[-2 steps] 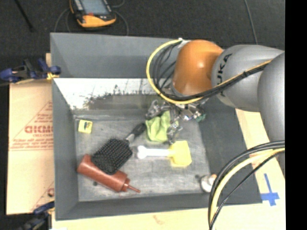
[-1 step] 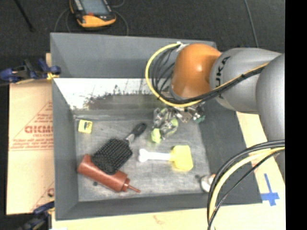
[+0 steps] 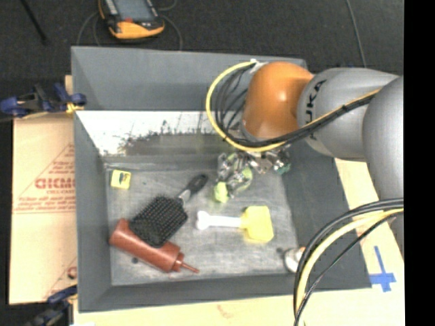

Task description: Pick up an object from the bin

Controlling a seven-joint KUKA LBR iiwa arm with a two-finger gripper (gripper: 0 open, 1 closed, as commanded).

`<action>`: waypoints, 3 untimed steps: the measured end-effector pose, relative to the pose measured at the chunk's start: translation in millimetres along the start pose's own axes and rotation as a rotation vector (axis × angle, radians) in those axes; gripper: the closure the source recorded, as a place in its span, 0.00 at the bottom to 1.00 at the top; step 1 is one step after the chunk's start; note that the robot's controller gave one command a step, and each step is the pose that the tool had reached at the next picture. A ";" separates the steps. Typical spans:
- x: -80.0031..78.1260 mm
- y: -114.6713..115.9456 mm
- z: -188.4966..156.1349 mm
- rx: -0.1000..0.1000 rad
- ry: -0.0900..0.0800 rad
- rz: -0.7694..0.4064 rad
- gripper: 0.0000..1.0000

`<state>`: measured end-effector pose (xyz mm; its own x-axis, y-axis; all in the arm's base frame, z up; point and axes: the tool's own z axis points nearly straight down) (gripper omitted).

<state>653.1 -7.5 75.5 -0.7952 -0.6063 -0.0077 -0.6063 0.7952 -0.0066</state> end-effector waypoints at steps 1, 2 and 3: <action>0.9 0.8 -3.3 -0.002 0.001 0.000 1.00; 2.9 2.5 -21.1 -0.008 0.010 0.000 1.00; 1.8 1.5 -41.1 -0.005 0.006 0.001 1.00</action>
Offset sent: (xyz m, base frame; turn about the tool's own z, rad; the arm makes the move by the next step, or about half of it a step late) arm 0.0001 -0.0001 0.0190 0.0000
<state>650.4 -7.3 116.6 -0.7958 -0.6056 -0.0014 -0.6056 0.7958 -0.0017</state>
